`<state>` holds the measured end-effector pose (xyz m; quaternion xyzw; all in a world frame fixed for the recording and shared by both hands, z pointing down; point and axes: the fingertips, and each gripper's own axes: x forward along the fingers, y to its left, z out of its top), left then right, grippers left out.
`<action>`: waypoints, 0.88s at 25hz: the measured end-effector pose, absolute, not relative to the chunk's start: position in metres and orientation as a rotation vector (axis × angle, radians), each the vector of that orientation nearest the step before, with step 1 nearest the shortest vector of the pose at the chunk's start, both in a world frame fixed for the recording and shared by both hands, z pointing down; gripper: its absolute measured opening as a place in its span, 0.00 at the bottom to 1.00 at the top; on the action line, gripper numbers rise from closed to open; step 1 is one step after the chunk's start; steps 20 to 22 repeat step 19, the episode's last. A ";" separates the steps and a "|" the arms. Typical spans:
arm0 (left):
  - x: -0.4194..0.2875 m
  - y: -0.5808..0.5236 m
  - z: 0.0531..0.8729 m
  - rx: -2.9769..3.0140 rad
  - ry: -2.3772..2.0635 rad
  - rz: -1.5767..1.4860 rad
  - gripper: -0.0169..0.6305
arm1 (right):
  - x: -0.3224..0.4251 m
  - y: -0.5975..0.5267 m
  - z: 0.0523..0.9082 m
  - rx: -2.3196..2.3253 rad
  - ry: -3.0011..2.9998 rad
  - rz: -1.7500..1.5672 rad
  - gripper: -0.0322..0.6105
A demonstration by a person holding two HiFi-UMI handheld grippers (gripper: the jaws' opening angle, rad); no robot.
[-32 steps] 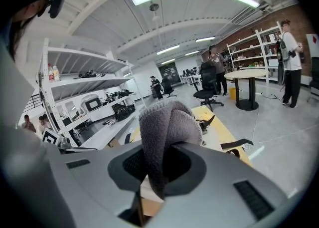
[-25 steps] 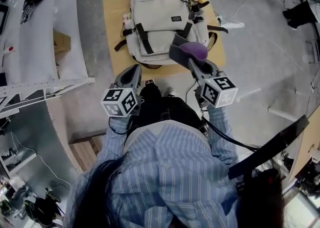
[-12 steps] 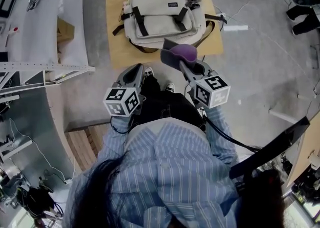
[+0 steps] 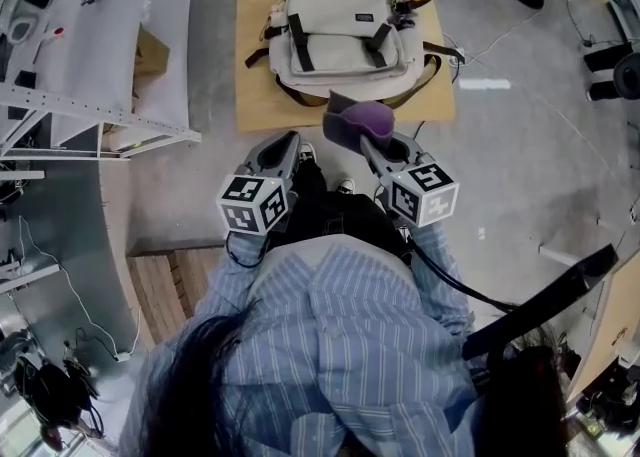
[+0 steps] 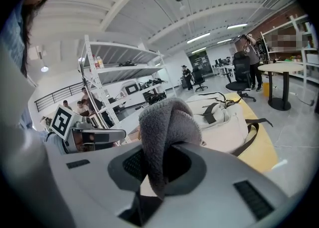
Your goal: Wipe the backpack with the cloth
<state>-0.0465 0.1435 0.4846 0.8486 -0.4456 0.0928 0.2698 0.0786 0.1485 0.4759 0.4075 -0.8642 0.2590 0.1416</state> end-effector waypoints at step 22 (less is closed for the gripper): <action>-0.055 0.141 0.489 2.256 -1.229 0.225 0.05 | 0.072 0.151 0.483 1.118 -2.506 0.811 0.11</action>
